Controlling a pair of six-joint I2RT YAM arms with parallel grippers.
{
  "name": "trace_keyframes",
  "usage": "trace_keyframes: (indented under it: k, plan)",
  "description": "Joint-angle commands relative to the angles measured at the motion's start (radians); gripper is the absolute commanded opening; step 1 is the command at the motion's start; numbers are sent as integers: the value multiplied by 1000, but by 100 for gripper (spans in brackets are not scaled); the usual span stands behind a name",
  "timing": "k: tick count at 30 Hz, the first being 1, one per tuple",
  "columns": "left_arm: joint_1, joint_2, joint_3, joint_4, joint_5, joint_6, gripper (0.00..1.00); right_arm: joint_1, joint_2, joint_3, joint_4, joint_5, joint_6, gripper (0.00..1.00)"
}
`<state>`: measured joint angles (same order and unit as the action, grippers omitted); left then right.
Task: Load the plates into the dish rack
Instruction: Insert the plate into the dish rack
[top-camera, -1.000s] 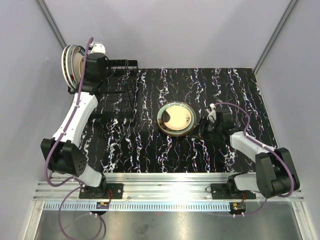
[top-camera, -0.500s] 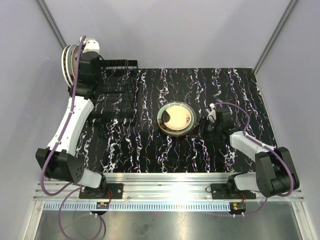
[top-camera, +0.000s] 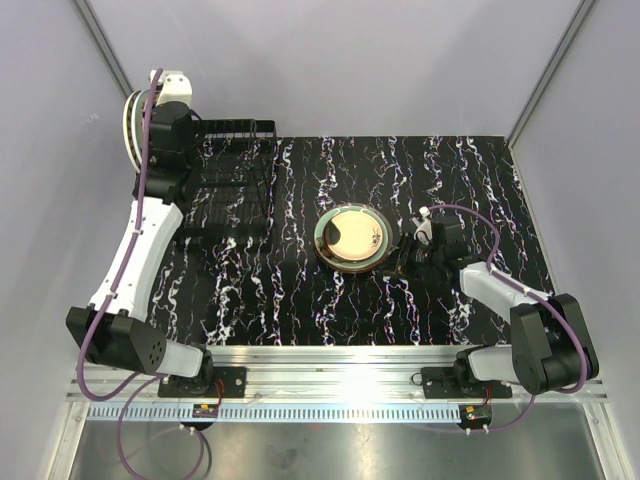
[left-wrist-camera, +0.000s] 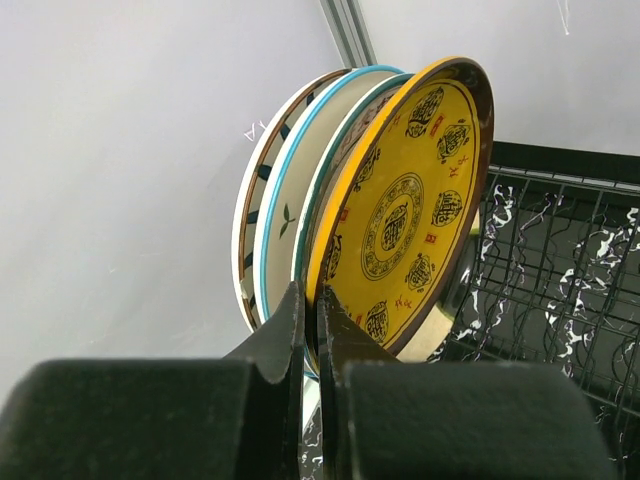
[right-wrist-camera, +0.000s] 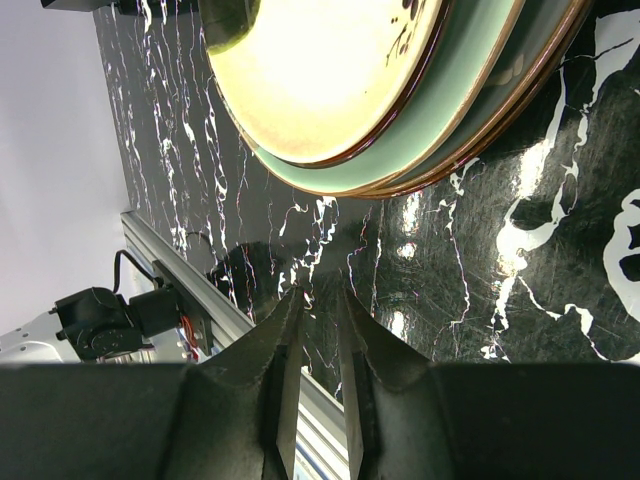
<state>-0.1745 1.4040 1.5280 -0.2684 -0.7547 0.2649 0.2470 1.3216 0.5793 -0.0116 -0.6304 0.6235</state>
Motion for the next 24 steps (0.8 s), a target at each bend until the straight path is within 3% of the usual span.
trace_keyframes:
  k: [1, 24]
  plan:
    - [6, 9, 6, 57, 26, -15, 0, 3, 5, 33, 36, -3, -24, 27]
    - [6, 104, -19, -17, 29, -27, 0, 5, 19, 37, 32, 0, -30, 27]
